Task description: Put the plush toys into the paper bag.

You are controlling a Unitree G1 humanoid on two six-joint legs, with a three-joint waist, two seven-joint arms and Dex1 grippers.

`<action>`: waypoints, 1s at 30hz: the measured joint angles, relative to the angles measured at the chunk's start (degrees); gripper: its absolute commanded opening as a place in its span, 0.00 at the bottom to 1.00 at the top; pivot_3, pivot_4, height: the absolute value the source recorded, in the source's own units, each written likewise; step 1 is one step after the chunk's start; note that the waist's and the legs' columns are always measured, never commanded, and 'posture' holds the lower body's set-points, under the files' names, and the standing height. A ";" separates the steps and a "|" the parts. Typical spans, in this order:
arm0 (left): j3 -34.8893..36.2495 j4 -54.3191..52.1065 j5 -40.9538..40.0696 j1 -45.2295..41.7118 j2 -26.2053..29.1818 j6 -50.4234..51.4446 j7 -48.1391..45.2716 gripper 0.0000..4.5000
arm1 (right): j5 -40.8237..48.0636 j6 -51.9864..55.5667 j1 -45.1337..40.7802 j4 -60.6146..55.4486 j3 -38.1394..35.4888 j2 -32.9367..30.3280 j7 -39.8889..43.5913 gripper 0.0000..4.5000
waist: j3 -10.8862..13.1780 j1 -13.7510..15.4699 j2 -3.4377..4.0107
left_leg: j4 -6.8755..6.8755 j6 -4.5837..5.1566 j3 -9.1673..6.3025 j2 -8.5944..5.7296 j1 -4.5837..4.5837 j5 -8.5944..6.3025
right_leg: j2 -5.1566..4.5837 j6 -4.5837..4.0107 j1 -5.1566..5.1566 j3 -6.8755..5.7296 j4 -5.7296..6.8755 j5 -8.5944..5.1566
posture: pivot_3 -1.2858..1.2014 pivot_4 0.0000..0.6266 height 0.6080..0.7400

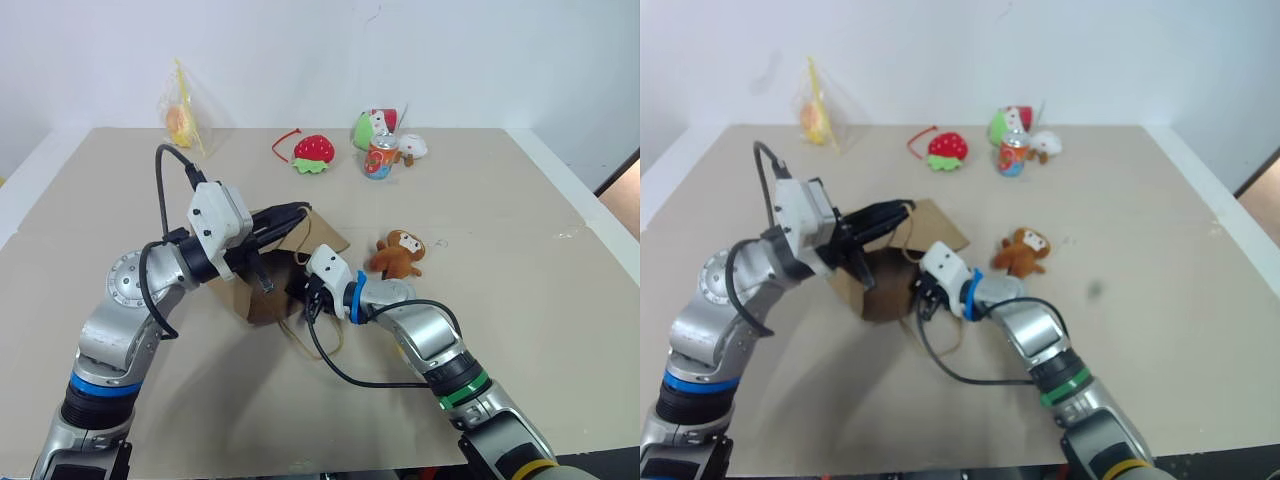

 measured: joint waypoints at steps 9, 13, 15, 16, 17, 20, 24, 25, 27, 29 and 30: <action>1.60 -2.03 1.39 -2.07 0.13 0.29 3.37 0.00 | -1.03 -0.12 0.18 -0.63 -0.34 0.14 -0.39 0.02 | 0.00 0.00 0.00 | 0.00 0.00 -0.01 0.00 -0.03 0.00 | -0.02 0.01 -0.03 0.00 0.00 0.01 | 0.52 0.24 1.00; 2.24 -2.02 4.90 -0.38 -0.28 0.40 7.92 0.00 | -1.75 -0.23 0.13 -0.79 -0.40 0.15 -0.54 0.02 | 0.00 0.00 0.00 | 0.00 0.00 -0.02 0.03 -0.04 0.00 | -0.07 0.01 -0.05 -0.01 0.00 0.00 | 0.52 0.24 1.00; 2.30 -1.99 6.25 -0.14 -0.38 0.43 9.72 0.00 | -2.44 -0.31 0.12 -1.17 -0.40 0.09 -0.61 0.02 | 0.00 0.02 0.00 | 0.00 0.00 -0.01 0.02 -0.05 0.00 | -0.08 0.01 -0.06 0.00 0.00 0.01 | 0.52 0.24 1.00; 2.29 -1.95 6.87 -0.10 -0.40 0.43 10.20 0.00 | -2.56 -0.31 0.11 -1.39 -0.48 0.02 -0.76 0.02 | 0.00 0.02 0.00 | 0.00 0.00 0.00 0.02 -0.05 0.00 | -0.08 0.01 -0.06 0.01 0.00 0.01 | 0.52 0.24 1.00; 2.29 -1.92 7.02 -0.09 -0.44 0.43 10.61 0.00 | -2.55 -0.25 0.11 -1.52 -0.71 0.03 -0.78 0.02 | 0.00 0.02 0.00 | 0.00 0.00 0.01 0.01 -0.05 0.00 | -0.08 0.01 -0.06 0.02 0.00 0.01 | 0.52 0.24 1.00; 2.28 -1.58 7.33 -0.10 -0.53 0.43 11.11 0.00 | -2.54 0.00 0.01 -2.26 -1.18 0.07 -0.79 0.02 | 0.00 0.01 0.00 | -0.01 0.00 0.02 0.02 -0.06 0.00 | -0.08 0.01 -0.08 0.02 -0.01 0.01 | 0.52 0.24 1.00; 2.28 -1.55 7.28 -0.21 -0.67 0.43 11.12 0.00 | -2.61 0.07 0.06 -2.38 -1.20 0.25 -0.80 0.02 | 0.00 0.00 0.00 | -0.03 -0.01 0.00 0.03 -0.07 0.00 | -0.07 0.00 -0.10 0.01 -0.01 0.00 | 0.52 0.24 1.00; 2.29 -1.55 7.13 -0.40 -0.80 0.43 11.12 0.00 | -2.64 0.08 0.12 -2.38 -1.19 0.28 -0.88 0.02 | 0.00 0.00 0.00 | -0.03 -0.01 0.00 0.03 -0.07 0.00 | -0.07 0.00 -0.10 0.02 0.00 0.00 | 0.52 0.24 1.00; 2.33 -1.59 6.64 -1.18 -1.13 0.26 10.99 0.00 | -2.71 0.15 0.43 -2.38 -1.13 0.40 -1.08 0.02 | 0.00 0.02 0.00 | -0.03 -0.01 -0.01 0.02 -0.09 0.00 | -0.07 0.00 -0.10 0.00 -0.01 0.00 | 0.52 0.24 1.00; 2.33 -1.70 6.17 -2.10 -1.20 0.05 10.79 0.00 | -2.71 0.32 0.78 -2.38 -1.08 0.53 -1.10 0.02 | 0.01 0.02 0.00 | -0.03 0.00 0.00 0.01 -0.09 0.00 | -0.07 0.00 -0.10 0.01 -0.01 0.00 | 0.52 0.24 1.00; 2.34 -2.09 5.52 -3.02 -1.20 -0.24 10.56 0.00 | -2.71 0.62 1.05 -2.39 -1.06 0.54 -1.08 0.02 | 0.01 0.01 0.00 | -0.03 -0.01 0.02 0.01 -0.09 0.00 | -0.08 0.00 -0.10 0.03 -0.01 0.00 | 0.52 0.24 1.00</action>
